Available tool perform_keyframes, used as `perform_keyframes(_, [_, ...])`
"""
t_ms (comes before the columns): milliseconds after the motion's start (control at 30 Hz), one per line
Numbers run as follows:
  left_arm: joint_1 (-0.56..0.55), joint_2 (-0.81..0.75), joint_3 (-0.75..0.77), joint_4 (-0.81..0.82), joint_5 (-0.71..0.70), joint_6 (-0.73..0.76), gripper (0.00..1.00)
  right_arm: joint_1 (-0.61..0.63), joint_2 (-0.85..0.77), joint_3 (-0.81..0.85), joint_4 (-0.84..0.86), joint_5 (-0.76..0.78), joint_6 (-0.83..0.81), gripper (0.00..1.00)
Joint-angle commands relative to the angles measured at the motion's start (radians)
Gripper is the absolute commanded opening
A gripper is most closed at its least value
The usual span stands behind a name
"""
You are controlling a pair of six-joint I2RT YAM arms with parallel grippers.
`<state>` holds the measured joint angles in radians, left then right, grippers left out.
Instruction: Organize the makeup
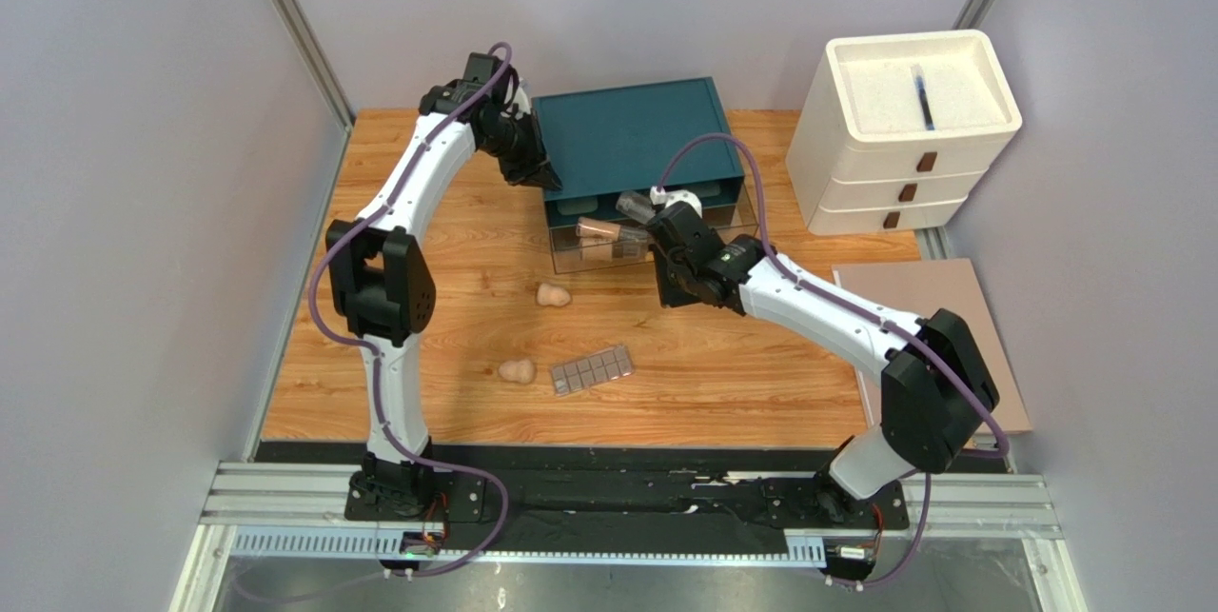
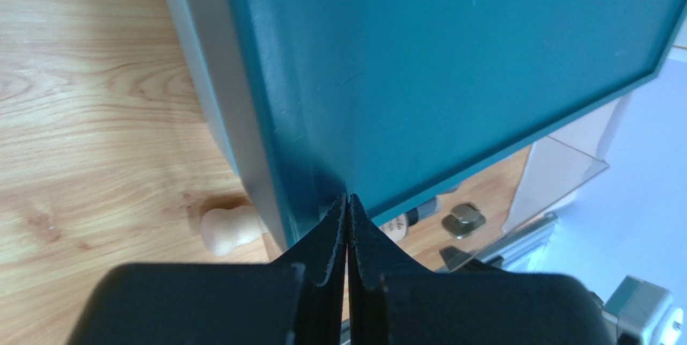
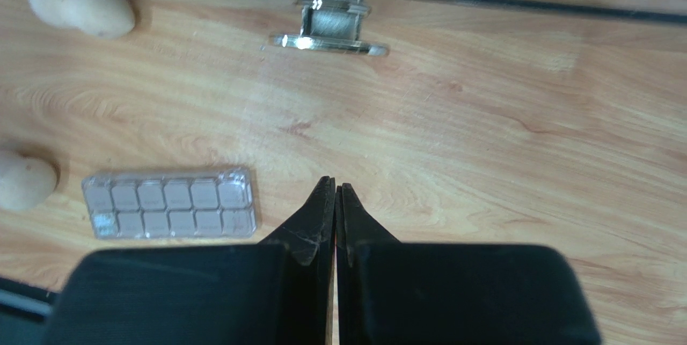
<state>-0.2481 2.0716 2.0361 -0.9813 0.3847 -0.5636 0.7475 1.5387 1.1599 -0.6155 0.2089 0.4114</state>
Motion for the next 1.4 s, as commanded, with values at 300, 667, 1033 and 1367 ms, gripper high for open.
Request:
perform_keyframes(300, [-0.003, 0.041, 0.067, -0.131, -0.064, -0.015, 0.0, 0.013, 0.303, 0.357, 0.085, 0.326, -0.063, 0.0])
perform_keyframes(667, [-0.003, 0.024, 0.015, -0.123, -0.029, 0.007, 0.0, -0.051, 0.478, 0.59, 0.051, 0.369, -0.068, 0.0])
perform_keyframes(1033, [-0.003, 0.022, -0.01, -0.109, 0.009, 0.018, 0.0, -0.079, 0.298, 0.373, 0.049, 0.227, 0.116, 0.0])
perform_keyframes(1367, [-0.003, 0.033, -0.013, -0.103, 0.051, 0.027, 0.0, -0.2, 0.077, -0.09, 0.345, -0.103, 0.559, 0.68])
